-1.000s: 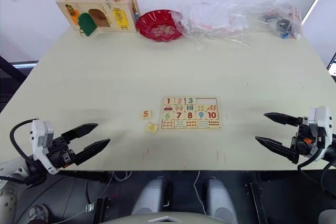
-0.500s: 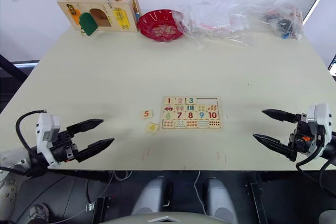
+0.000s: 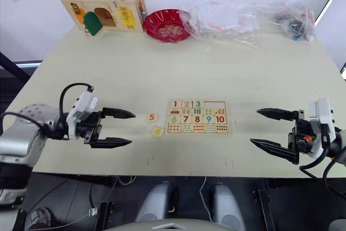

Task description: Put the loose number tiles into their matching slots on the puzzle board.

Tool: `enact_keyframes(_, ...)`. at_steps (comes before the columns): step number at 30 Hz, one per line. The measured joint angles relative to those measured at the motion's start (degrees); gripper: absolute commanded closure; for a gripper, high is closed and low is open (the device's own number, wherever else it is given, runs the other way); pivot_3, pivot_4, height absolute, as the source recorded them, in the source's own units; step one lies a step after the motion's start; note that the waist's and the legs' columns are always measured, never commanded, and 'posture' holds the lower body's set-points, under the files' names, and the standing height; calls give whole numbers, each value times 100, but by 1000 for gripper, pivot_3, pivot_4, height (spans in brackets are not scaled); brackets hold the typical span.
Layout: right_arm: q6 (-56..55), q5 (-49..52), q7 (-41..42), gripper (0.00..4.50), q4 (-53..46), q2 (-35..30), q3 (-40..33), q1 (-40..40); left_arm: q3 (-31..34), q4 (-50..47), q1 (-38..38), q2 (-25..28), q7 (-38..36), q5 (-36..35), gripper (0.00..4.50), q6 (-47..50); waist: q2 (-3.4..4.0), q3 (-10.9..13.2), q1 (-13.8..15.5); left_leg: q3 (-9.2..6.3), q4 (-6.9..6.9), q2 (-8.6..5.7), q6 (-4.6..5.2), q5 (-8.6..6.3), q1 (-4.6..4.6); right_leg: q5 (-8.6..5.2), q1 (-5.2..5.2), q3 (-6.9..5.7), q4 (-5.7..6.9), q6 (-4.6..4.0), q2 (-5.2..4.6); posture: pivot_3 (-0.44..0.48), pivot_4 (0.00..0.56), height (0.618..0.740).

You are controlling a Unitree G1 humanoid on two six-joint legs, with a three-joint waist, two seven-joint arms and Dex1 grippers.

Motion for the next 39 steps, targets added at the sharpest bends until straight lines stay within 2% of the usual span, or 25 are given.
enact_keyframes(1,-13,-4,5,0,-32,0,9,3,-236,152,-209,-1,-45,54,9,-137,0,0,-6,2,0,0,0,0,1,0,0,2,0,0,0,0,150,740)
enact_keyframes(2,-19,-10,5,0,-38,-1,13,1,-414,264,-346,-3,-49,81,545,-244,0,0,-14,3,0,0,0,0,1,1,2,4,0,0,0,0,150,740)
enact_keyframes(3,-30,-26,0,0,-44,0,11,18,-748,497,-543,-18,-53,96,803,-466,0,0,-21,5,0,0,0,0,1,1,2,6,-1,1,-1,0,150,740)
enact_keyframes(4,-35,-31,-4,0,-49,2,5,31,-865,593,-604,-45,-55,102,1366,-571,0,0,-35,8,0,0,0,0,1,2,1,9,-1,1,-1,0,150,740)
enact_keyframes(9,-56,-43,-71,0,-125,29,-15,166,-1442,1099,-873,-322,-59,383,1366,-1236,-1,1,-28,2,0,1,0,0,0,4,0,6,3,5,4,0,150,740)
enact_keyframes(16,-127,-43,-175,0,-273,112,-128,384,-1671,1420,-1194,-513,-63,978,1366,-1726,-1,0,-19,1,3,0,1,0,-1,2,2,6,3,6,4,0,150,740)
enact_keyframes(20,-153,-43,-183,0,-283,137,-142,439,-1802,1467,-1259,-518,-64,1082,1366,-1805,-1,0,-20,1,3,0,1,0,0,2,2,7,3,6,4,0,150,740)
enact_keyframes(28,-180,-56,-257,0,-347,190,-167,509,-1838,1676,-1491,-802,-68,1676,1366,-1925,-1,0,-22,1,4,0,1,0,0,3,3,6,5,8,5,0,150,740)
enact_keyframes(39,-233,-68,-228,0,-471,190,-177,668,-1859,1747,-1555,-951,-79,1979,1366,-2080,-1,0,-20,-2,5,0,1,0,2,2,5,6,6,8,4,0,150,740)
